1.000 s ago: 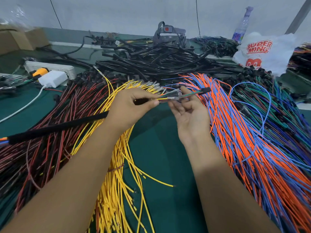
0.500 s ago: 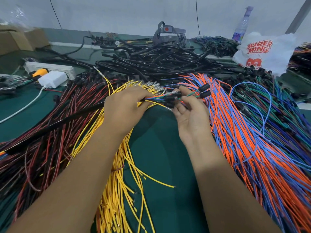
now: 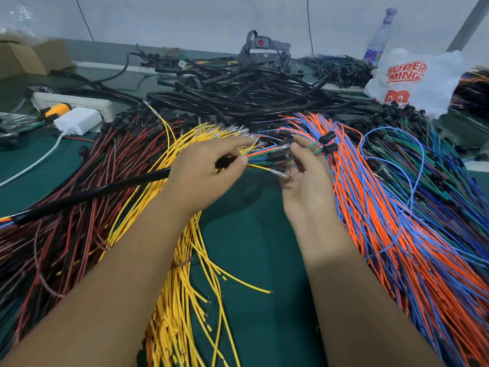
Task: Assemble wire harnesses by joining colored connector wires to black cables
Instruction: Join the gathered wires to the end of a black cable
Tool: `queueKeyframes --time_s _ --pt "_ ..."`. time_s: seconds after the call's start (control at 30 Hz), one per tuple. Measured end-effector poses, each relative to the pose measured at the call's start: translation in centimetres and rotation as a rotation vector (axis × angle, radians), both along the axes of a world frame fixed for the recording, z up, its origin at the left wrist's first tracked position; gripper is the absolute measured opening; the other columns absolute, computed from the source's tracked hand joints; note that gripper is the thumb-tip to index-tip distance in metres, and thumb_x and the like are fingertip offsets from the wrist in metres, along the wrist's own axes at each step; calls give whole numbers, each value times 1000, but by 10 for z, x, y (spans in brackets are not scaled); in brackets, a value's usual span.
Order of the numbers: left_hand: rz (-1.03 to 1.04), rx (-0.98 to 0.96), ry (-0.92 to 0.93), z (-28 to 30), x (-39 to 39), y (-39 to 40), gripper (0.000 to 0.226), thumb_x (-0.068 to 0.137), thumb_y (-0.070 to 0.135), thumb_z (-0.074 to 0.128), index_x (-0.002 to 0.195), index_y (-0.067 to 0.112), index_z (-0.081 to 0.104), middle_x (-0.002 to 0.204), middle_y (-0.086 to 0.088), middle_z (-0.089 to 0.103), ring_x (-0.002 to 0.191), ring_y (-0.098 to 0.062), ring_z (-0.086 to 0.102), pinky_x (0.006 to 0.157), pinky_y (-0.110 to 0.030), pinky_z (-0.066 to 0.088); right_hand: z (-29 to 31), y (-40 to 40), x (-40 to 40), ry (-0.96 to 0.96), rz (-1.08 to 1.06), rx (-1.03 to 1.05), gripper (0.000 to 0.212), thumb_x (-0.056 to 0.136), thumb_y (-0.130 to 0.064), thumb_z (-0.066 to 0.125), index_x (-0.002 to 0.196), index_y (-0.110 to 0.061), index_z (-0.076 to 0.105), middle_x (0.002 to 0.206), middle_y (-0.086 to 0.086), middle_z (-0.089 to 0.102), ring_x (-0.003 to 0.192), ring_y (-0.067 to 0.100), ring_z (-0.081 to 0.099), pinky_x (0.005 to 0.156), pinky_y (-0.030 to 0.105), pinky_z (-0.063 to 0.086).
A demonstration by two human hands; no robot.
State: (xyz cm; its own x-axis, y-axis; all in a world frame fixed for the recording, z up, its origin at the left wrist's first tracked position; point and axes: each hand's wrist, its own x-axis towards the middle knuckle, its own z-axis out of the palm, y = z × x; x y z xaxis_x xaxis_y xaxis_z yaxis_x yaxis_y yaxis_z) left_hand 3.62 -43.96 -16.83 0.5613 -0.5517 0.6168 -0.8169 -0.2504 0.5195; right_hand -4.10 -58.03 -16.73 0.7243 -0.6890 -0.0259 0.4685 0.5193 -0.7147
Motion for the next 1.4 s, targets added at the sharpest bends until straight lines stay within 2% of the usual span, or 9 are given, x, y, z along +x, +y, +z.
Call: queueKeyframes --time_s 0.2,0.6,0.73,0.87,0.97,1.1,1.23,1.3,1.4 --pt "30 96 18 -2 4 -1 16 85 35 66 90 23 75 86 9 70 83 -17 64 72 -43 52 -1 1 -1 5 61 -125 21 92 -2 54 91 -21 64 86 -2 67 76 12 62 65 21 47" --pt "186 142 -89 -7 8 -2 14 91 34 62 95 26 73 87 8 69 84 -18 61 66 -35 49 1 2 0 131 25 -305 16 93 -11 59 79 -19 62 66 -8 63 65 6 60 62 18 46" --pt "169 127 -105 -7 8 -2 17 91 33 60 96 23 73 87 7 69 83 -16 61 64 -33 48 -1 2 1 183 -12 -393 17 93 -13 59 77 -17 65 81 2 67 74 13 62 67 22 49" --pt "190 125 -113 -6 6 -2 18 91 33 57 94 23 72 85 8 67 82 -17 59 61 -31 43 -2 5 3 197 -22 -464 11 93 -12 61 82 -11 64 94 18 68 89 27 62 83 39 47" --pt "231 167 -140 -4 6 0 28 89 38 46 96 27 71 85 10 64 84 -14 57 61 -27 34 -4 7 3 210 -20 -519 13 91 -11 63 78 -13 63 93 18 68 89 27 63 80 38 45" --pt "194 254 -167 -1 6 2 35 90 37 37 95 24 69 82 6 61 81 -17 56 61 -34 42 -5 10 2 178 8 -558 16 90 -6 64 77 -16 62 90 13 67 87 25 62 82 39 46" --pt "152 346 -112 -5 8 3 28 96 37 38 83 22 57 59 6 49 65 -20 50 51 -28 30 -5 11 2 163 16 -592 18 90 -6 65 78 -20 63 86 9 64 86 25 59 85 45 48" --pt "99 364 -100 -4 5 1 30 93 52 33 92 31 55 60 10 48 64 -15 48 51 -26 25 -6 10 2 166 -47 -590 18 90 -6 65 77 -18 63 81 8 65 80 22 59 79 41 49" --pt "52 392 -118 -1 2 -2 47 88 66 34 124 40 50 87 15 60 79 -9 52 56 -25 33 -7 6 4 199 -90 -470 13 93 -10 62 80 -12 64 83 10 67 79 23 62 73 37 51"
